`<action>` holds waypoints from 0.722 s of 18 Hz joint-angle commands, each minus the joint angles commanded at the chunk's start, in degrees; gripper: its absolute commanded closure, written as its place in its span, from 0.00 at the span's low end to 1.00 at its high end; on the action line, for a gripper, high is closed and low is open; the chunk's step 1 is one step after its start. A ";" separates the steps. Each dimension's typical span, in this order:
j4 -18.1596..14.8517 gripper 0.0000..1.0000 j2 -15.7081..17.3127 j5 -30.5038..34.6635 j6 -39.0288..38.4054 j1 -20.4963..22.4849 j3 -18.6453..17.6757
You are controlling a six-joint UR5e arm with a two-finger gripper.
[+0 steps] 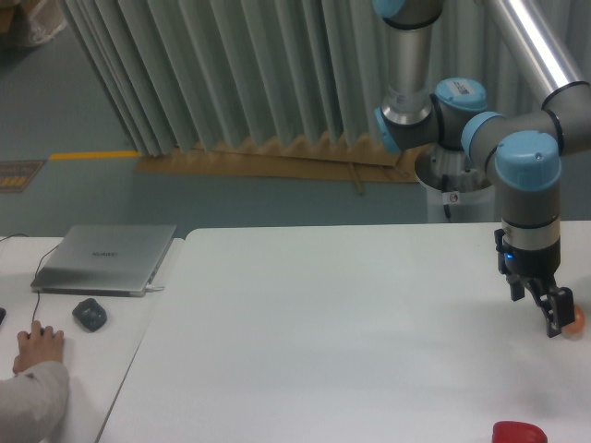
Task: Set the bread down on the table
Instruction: 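Open the gripper and raise it away from the small orange ball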
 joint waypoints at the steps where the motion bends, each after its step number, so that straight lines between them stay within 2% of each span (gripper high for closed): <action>1: 0.00 0.00 0.00 0.09 -0.09 0.00 0.00; 4: -0.09 0.00 0.09 -0.79 -0.01 0.26 0.18; 10: 0.09 0.00 0.26 2.01 0.70 0.52 -0.35; 11: 0.00 0.00 0.26 2.11 1.48 0.70 -0.35; 13: -0.18 0.00 0.44 2.11 9.10 2.10 -0.26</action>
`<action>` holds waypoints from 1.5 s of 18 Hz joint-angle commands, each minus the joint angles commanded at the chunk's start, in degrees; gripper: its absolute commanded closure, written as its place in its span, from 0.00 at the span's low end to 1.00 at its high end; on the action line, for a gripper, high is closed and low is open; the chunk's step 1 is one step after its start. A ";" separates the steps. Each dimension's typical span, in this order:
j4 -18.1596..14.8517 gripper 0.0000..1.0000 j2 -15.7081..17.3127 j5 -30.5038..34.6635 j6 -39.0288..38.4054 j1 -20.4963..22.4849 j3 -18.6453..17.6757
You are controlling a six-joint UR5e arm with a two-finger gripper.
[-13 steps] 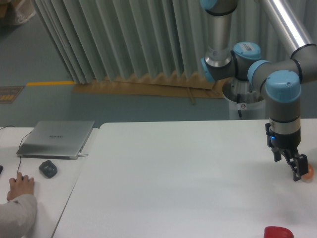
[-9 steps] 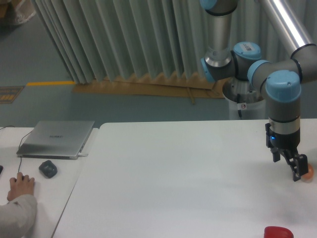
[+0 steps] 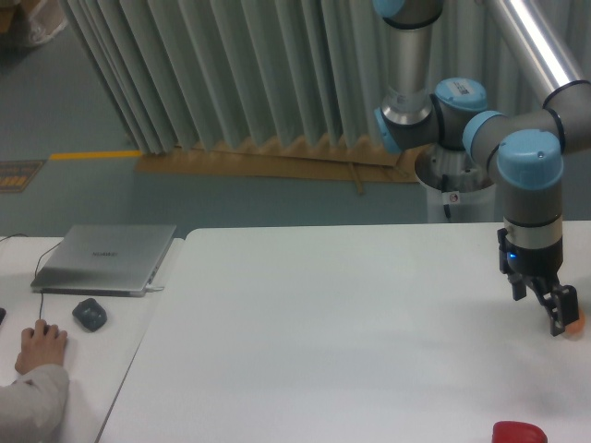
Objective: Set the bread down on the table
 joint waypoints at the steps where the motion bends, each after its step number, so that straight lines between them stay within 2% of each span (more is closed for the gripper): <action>1: -0.09 0.00 0.18 -0.44 5.87 1.49 -0.09; 2: -0.17 0.00 0.26 -0.61 9.58 3.24 -0.09; 5: -0.09 0.00 0.27 -4.64 10.93 6.85 -0.09; 6: 0.09 0.00 0.27 -6.05 13.55 8.78 0.17; 8: 0.00 0.00 0.18 -7.29 26.43 12.91 0.35; 11: -0.26 0.00 0.18 -9.66 29.74 16.17 0.00; 15: -0.35 0.00 0.18 -10.37 30.18 16.88 -0.44; 17: -0.26 0.00 0.35 -10.46 35.08 18.11 -1.49; 25: -0.26 0.00 0.62 -11.69 35.63 18.82 -1.85; 27: -0.26 0.00 0.44 -12.13 36.85 20.30 -1.76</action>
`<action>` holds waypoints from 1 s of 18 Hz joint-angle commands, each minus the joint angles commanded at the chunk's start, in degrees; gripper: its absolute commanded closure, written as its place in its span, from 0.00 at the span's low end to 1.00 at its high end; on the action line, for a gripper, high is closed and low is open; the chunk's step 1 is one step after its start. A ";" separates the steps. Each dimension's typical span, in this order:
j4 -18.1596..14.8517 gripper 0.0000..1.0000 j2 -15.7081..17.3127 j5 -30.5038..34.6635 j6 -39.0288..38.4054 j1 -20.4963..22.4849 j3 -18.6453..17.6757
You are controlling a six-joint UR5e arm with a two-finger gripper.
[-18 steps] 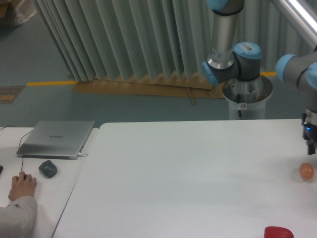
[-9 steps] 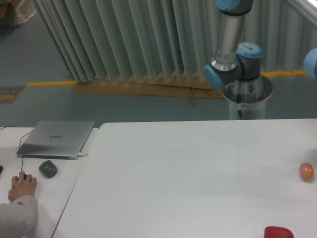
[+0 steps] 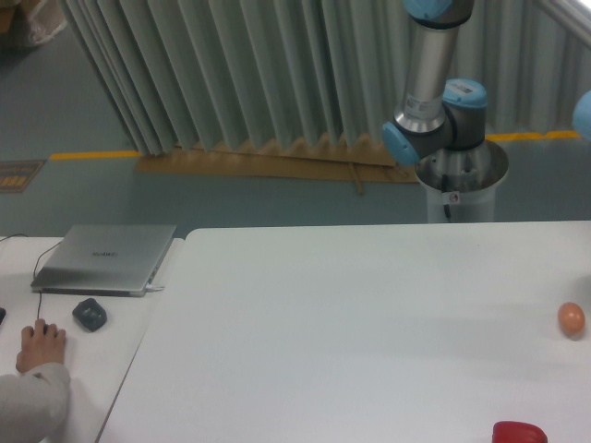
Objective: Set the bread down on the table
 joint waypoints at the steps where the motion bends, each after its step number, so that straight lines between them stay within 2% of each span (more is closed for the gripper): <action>1: 0.09 0.00 -0.09 -0.79 2.88 0.70 0.17; 2: 0.00 0.00 -0.09 -1.93 5.78 1.58 0.35; 6: 0.00 0.00 -1.05 -3.08 8.35 2.38 1.58; 9: 0.00 0.00 -1.67 -3.26 19.14 5.36 1.67; 15: -0.97 0.00 -1.93 -2.90 32.51 8.44 0.79; 18: -4.82 0.00 -2.46 -2.90 37.35 10.46 2.02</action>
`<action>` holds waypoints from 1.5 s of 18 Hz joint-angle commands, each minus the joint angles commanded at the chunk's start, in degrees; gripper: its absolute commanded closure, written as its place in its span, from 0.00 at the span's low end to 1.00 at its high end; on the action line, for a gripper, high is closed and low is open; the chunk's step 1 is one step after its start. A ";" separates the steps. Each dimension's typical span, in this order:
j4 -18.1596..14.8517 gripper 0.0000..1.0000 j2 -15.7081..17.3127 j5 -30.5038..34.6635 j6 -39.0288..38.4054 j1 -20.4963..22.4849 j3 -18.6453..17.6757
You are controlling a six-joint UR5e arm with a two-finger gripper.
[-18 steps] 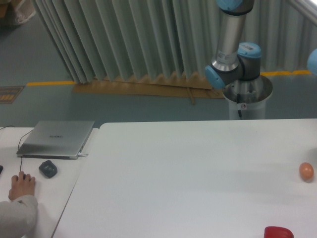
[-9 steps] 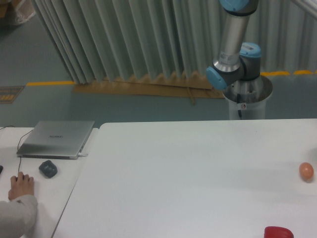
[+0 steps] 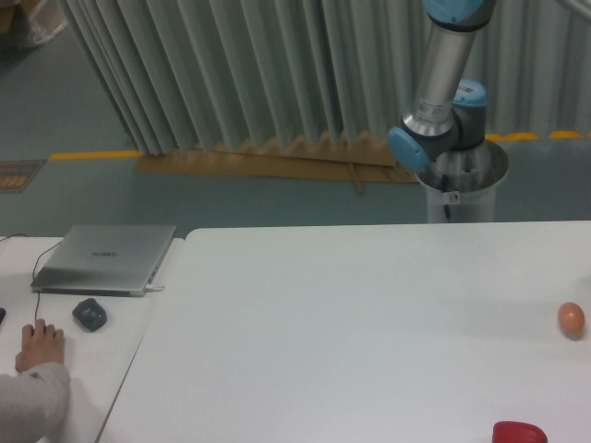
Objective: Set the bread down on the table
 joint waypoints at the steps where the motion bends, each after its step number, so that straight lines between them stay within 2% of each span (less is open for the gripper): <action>1: -0.36 0.00 -0.09 0.09 2.19 0.70 0.09; 3: -0.02 0.00 -0.79 0.17 7.11 2.81 0.27; 7: 0.25 0.00 -2.72 2.71 14.51 4.93 4.04; 10: 0.69 0.00 -2.90 5.01 14.00 3.70 6.42; 13: 1.04 0.00 -3.34 7.11 10.50 0.02 6.24; 15: 2.70 0.00 -4.74 7.99 9.77 -1.66 5.72; 18: 3.24 0.00 -5.19 12.29 11.95 -1.58 5.54; 27: 3.06 0.00 -6.24 11.95 13.55 1.41 5.28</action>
